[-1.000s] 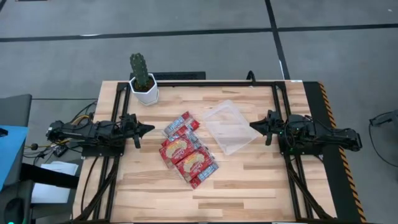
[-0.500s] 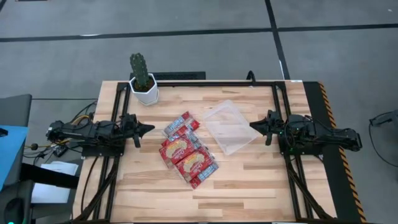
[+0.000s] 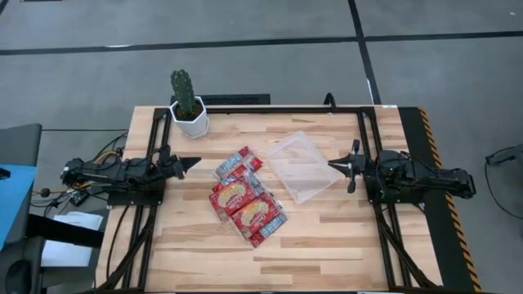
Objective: Sort popcorn bags into baskets
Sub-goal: Put the red popcorn bag into the transparent bin
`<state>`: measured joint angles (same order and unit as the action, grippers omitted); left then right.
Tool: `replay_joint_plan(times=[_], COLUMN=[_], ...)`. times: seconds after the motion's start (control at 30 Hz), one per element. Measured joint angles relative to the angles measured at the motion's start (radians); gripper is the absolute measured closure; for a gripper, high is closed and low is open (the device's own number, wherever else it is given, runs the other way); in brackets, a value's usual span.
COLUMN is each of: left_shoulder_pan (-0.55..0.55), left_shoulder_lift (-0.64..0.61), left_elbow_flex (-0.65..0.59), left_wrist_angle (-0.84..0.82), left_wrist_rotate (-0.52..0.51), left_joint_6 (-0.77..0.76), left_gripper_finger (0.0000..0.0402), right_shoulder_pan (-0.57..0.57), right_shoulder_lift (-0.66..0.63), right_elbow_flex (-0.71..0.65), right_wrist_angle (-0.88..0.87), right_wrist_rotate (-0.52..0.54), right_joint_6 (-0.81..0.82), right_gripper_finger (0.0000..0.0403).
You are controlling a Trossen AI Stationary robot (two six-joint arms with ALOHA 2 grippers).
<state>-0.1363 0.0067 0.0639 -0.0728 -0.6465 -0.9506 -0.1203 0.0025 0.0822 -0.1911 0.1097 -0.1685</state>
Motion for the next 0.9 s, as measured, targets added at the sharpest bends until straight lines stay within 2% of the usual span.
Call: replay_joint_plan(times=[0.03, 0.23, 0.37, 0.43, 0.53, 0.67, 0.8, 0.9], left_shoulder_pan=[0.001, 0.001, 0.001, 0.001, 0.001, 0.001, 0.001, 0.001], left_shoulder_lift=[0.0, 0.0, 0.0, 0.0, 0.0, 0.0, 0.0, 0.0], left_elbow_flex=[0.0, 0.001, 0.002, 0.002, 0.002, 0.002, 0.003, 0.004], left_wrist_angle=[0.002, 0.012, 0.023, 0.023, 0.046, 0.159, 0.325, 0.406], left_wrist_rotate=[-0.019, -0.145, -0.234, -0.275, -0.252, -0.19, -0.136, -0.099], left_joint_6=[-0.007, -0.017, -0.071, -0.113, -0.129, -0.099, -0.018, 0.01], left_gripper_finger=[0.0402, 0.0401, 0.0402, 0.0401, 0.0392, 0.0359, 0.0316, 0.0286], right_shoulder_pan=[0.001, 0.001, 0.002, -0.001, -0.002, -0.002, -0.002, -0.009], right_shoulder_lift=[0.0, 0.0, 0.0, 0.0, 0.0, 0.0, 0.043, 0.115], right_elbow_flex=[-0.002, -0.003, -0.002, -0.002, -0.001, -0.001, 0.014, 0.102], right_wrist_angle=[0.015, 0.109, 0.122, 0.131, 0.135, 0.254, 0.508, 0.466], right_wrist_rotate=[-0.002, -0.006, -0.001, 0.017, 0.02, 0.033, -0.015, 0.008], right_joint_6=[0.026, 0.41, 0.787, 0.914, 1.035, 1.075, 0.91, 0.876], right_gripper_finger=[0.034, 0.034, 0.034, 0.034, 0.034, 0.034, 0.034, 0.034])
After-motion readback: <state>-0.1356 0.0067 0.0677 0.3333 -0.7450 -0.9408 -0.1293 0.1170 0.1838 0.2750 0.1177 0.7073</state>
